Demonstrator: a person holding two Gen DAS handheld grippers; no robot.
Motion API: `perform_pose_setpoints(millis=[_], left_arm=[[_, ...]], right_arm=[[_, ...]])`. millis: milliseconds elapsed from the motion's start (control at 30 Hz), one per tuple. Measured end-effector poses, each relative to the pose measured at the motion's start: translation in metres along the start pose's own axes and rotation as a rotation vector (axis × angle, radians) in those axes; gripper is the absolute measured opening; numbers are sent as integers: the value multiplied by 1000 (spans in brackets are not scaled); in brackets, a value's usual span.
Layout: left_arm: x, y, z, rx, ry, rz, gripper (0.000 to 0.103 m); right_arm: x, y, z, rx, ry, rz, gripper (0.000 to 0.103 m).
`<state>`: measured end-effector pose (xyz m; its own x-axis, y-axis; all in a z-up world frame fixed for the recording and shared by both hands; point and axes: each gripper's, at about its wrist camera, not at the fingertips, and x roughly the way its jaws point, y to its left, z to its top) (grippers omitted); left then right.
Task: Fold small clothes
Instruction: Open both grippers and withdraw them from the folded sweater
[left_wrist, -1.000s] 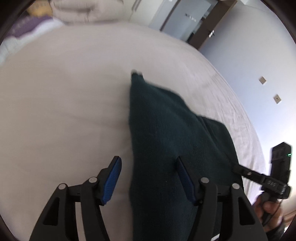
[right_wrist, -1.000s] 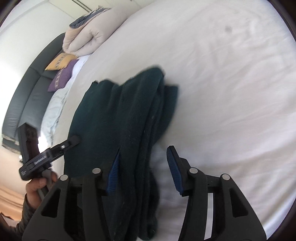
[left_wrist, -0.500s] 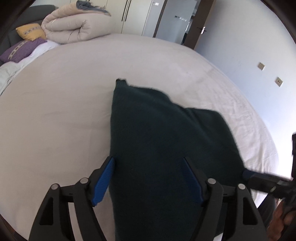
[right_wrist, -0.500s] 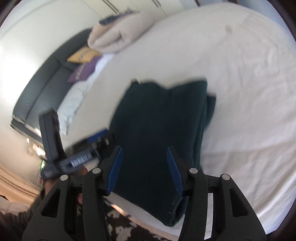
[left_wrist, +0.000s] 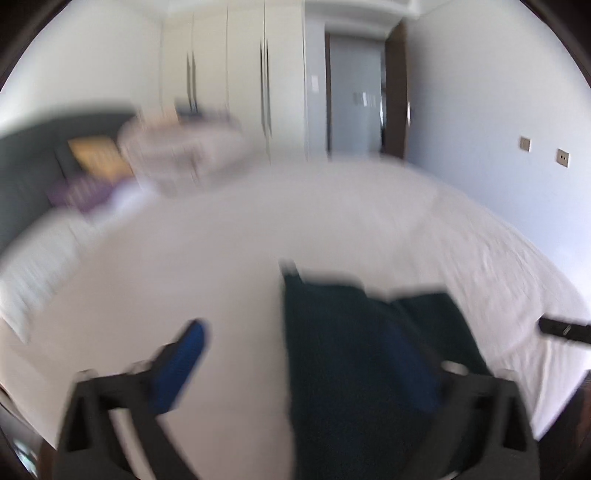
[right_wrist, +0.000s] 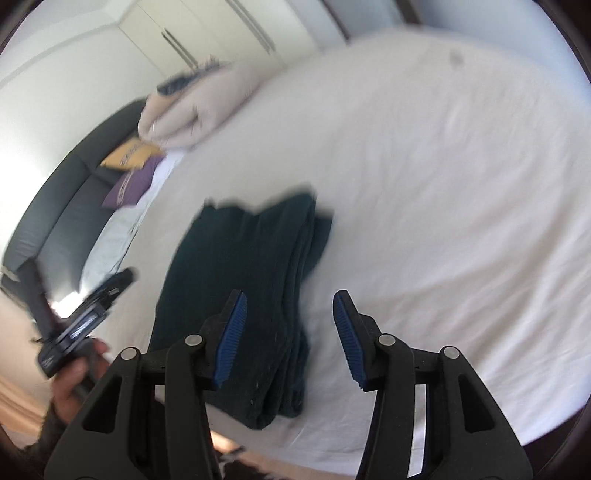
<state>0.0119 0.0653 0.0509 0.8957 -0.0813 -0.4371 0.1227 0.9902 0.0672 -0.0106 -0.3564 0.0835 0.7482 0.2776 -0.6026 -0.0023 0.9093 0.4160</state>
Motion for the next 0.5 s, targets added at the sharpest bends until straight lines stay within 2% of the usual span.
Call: perform_pose_setpoints(millis=[67,100,133,167,200,267,300,367,500], left_arm=[[-30,-4,15,43,-133,70,103],[-41,-5,23,59,-154,89,103],[-50,-5,31,70,-167,97,103],[-58,-5,36,70,-177,109,103],[-69,-4,40,64,-178,138,103],[-83,-2,47,66,-176,159,103],[-88,0,49,67,-170,127,103],[-90,2,51,53,-121,84,103],[-77,8,42,-2,34,74,103]], right_arm=[[-34,14,11,-60,-134,-50,52],[-52,23,16,-92,-209,-70,65],[-74,34,19,-129,-310,-79,73],[-91,42,20,-151,-383,-71,86],[-104,47,21,-167,-437,-63,93],[-135,63,16,-225,-604,-65,103],[-145,70,12,-252,-658,-86,103],[-155,84,11,-302,-665,-97,103],[-150,104,7,-394,-551,-166,103]])
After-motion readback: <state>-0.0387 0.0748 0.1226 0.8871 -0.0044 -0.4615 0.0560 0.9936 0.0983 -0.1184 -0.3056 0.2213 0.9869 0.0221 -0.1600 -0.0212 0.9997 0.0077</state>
